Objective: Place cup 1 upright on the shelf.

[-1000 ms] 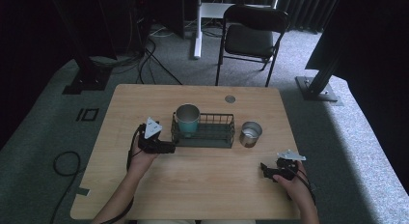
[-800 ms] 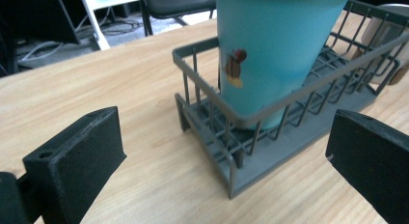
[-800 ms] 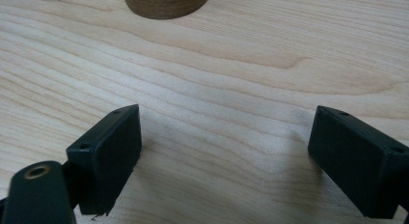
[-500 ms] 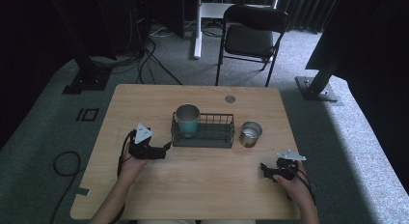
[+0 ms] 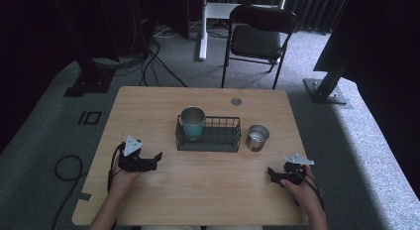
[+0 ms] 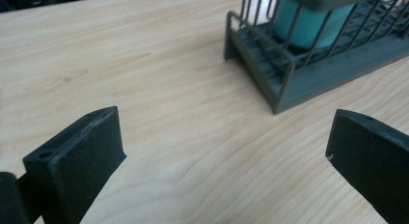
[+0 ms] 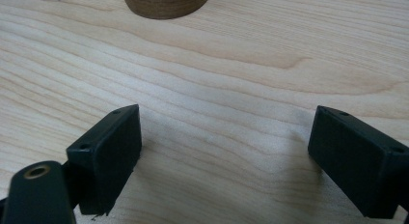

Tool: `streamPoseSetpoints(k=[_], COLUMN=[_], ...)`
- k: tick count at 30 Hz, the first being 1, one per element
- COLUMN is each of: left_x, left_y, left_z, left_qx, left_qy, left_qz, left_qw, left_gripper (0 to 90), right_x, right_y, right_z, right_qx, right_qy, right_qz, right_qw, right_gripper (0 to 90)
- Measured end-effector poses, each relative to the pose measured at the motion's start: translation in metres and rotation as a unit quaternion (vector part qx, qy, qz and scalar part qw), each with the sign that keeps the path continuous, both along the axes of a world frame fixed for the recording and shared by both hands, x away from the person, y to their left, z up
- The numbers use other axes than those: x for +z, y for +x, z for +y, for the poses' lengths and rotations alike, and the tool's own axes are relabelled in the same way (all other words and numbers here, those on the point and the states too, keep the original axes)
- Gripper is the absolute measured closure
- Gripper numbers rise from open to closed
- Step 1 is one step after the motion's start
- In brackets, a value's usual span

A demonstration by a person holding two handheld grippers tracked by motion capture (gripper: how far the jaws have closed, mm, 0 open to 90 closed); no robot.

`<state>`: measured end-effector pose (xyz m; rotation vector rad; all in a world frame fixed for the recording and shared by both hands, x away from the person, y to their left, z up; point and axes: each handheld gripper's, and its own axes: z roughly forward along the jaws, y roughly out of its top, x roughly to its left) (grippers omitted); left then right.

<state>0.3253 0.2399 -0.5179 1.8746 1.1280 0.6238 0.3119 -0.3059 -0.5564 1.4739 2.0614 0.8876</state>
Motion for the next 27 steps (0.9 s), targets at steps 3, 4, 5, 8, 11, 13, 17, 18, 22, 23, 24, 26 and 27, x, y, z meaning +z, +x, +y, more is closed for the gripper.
streamPoseSetpoints(k=[3,4,5,8,11,13,17,18,22,23,24,26,27], left_x=[-0.005,-0.006,-0.007,-0.008,-0.009,-0.011,-0.016,-0.017,-0.019,-0.019,-0.022,-0.024,-0.025], left_y=[-0.003,-0.005,-0.006,-0.009,-0.012,-0.015,-0.018,-0.019,-0.022,-0.022,-0.024,-0.024,-0.024], left_z=[0.006,0.009,0.012,0.018,0.022,0.027,0.032,0.034,0.038,0.038,0.040,0.041,0.042], left_qx=[0.007,0.009,0.012,0.019,0.025,0.032,0.046,0.051,0.066,0.066,0.077,0.090,0.094], left_qy=[0.001,0.000,-0.003,-0.005,-0.003,-0.001,0.007,0.010,0.012,0.012,0.020,0.029,0.030], left_qz=[0.005,0.006,0.007,0.012,0.013,0.021,0.033,0.033,0.044,0.044,0.053,0.062,0.066], left_qw=[1.0000,0.9999,0.9999,0.9997,0.9996,0.9993,0.9984,0.9981,0.9967,0.9967,0.9954,0.9935,0.9929], left_gripper=[0.4,0.4,0.4,0.4,0.4,0.3,0.4,0.4,0.4,0.4,0.4,0.4,0.4], right_x=[0.000,0.000,0.000,0.000,0.000,0.000,0.000,0.000,0.000,0.000,0.000,0.000,0.000], right_y=[0.000,0.000,0.000,0.000,0.000,0.000,0.000,0.000,0.000,0.000,0.000,0.000,0.000], right_z=[0.000,0.000,0.000,0.000,0.000,0.000,0.000,0.000,0.000,0.000,0.000,0.000,0.000], right_qx=[0.000,0.000,0.000,0.000,0.000,0.000,0.000,0.000,0.000,0.000,0.000,0.000,0.000], right_qy=[0.000,0.000,0.000,0.000,0.000,0.000,0.000,0.000,0.000,0.000,0.000,0.000,0.000], right_qz=[0.000,0.000,0.000,0.000,0.000,0.000,-0.001,0.000,0.000,0.000,-0.001,0.000,-0.001], right_qw=[1.0000,1.0000,1.0000,1.0000,1.0000,1.0000,1.0000,1.0000,1.0000,1.0000,1.0000,1.0000,1.0000], right_gripper=[11.3,11.3,11.3,11.4,11.3,11.3,11.3,11.4,11.4,11.4,11.4,11.4,11.3])
